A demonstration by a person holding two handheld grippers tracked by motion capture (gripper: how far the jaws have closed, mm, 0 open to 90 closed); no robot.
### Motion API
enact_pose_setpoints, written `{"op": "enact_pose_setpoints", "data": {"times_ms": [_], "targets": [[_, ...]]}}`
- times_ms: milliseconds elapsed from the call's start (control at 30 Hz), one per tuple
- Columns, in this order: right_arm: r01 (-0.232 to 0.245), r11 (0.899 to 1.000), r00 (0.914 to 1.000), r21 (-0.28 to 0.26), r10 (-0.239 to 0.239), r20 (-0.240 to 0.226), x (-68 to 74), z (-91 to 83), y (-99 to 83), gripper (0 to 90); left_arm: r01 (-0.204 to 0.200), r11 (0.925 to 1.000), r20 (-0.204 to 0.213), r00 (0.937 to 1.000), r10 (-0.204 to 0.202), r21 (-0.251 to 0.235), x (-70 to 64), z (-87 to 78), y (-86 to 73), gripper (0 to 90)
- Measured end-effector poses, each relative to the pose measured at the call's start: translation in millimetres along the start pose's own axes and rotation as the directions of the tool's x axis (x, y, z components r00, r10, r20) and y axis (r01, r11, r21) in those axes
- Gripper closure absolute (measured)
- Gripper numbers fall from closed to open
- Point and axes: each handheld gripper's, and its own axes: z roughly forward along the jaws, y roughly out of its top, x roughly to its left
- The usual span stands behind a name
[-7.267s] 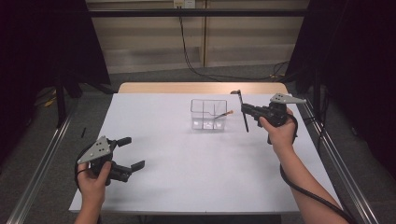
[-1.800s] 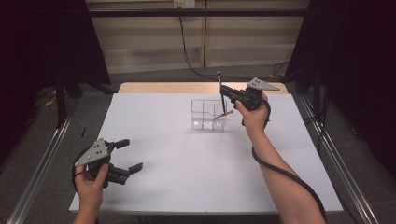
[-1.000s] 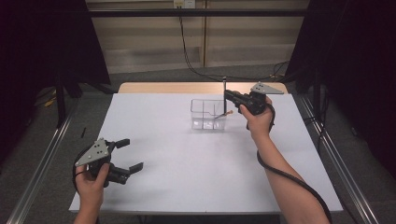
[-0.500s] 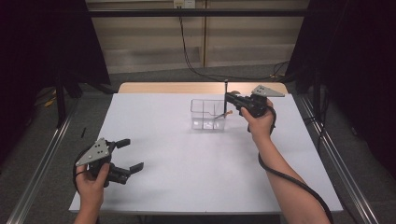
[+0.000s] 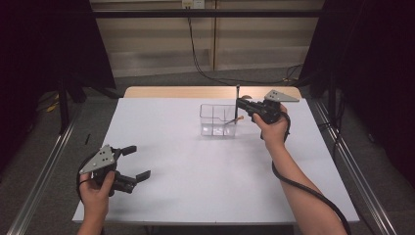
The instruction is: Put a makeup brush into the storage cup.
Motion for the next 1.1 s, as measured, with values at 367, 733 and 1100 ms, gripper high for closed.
{"op": "enact_pose_setpoints", "data": {"times_ms": [367,733,1100], "targets": [[-0.017,1.0,0.9997,0.015,0.017,-0.019,4.6,-3.2,1.3,63.1,-0.002,1.0,0.0,1.0,0.002,0.004,0.2,-0.2,0.3,0.2],[-0.002,1.0,0.9995,0.027,0.003,-0.033,11.8,-8.0,8.0,37.4,-0.008,1.0,-0.006,0.9999,0.008,0.002,-0.5,-1.5,0.8,0.2],[0.01,0.999,0.9993,0.032,-0.008,-0.037,13.6,-17.9,9.8,23.6,-0.007,1.0,-0.006,1.0,0.007,0.003,-1.1,-1.3,0.6,0.2]]}}
